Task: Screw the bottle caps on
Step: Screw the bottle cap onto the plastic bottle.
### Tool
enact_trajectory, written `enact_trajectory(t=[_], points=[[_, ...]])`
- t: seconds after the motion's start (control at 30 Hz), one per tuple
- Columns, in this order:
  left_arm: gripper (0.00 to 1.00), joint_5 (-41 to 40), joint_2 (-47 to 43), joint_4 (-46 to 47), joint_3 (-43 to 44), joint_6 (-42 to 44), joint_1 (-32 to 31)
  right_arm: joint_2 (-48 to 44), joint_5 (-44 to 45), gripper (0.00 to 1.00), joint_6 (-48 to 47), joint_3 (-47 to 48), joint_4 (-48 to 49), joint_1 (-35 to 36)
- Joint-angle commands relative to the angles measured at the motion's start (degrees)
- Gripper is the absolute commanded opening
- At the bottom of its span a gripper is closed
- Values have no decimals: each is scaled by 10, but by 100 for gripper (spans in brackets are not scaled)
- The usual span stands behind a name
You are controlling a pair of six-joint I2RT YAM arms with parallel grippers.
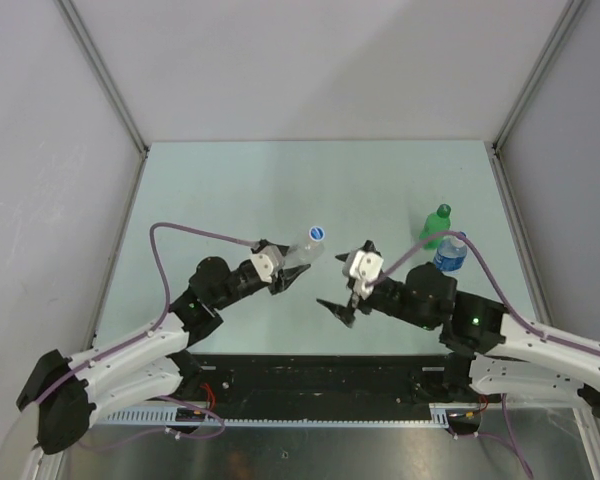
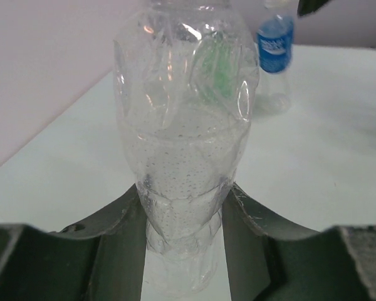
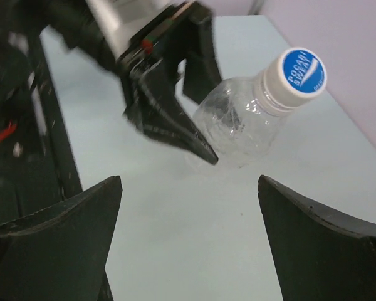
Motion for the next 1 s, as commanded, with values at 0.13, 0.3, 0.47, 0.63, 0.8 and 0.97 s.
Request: enact_trajectory(t=[0.13, 0.3, 0.47, 0.63, 0.8, 0.97], points=[[0, 309, -32, -174, 12, 173, 54, -106, -178, 91, -216, -13, -174, -13], [0, 350, 10, -258, 48, 225, 57, -111, -260, 86, -246, -13, -155, -47], [0, 368, 35, -269, 64, 230, 57, -89, -283, 81, -254, -13, -139, -77], [0, 378, 38, -269, 65, 234, 57, -68, -321, 74, -259, -13, -131, -97], [0, 382, 46, -269, 70, 232, 57, -59, -355, 71, -259, -12, -110, -110], [0, 387, 55, -270, 76, 229, 57, -48, -371, 67, -243, -12, -92, -113]])
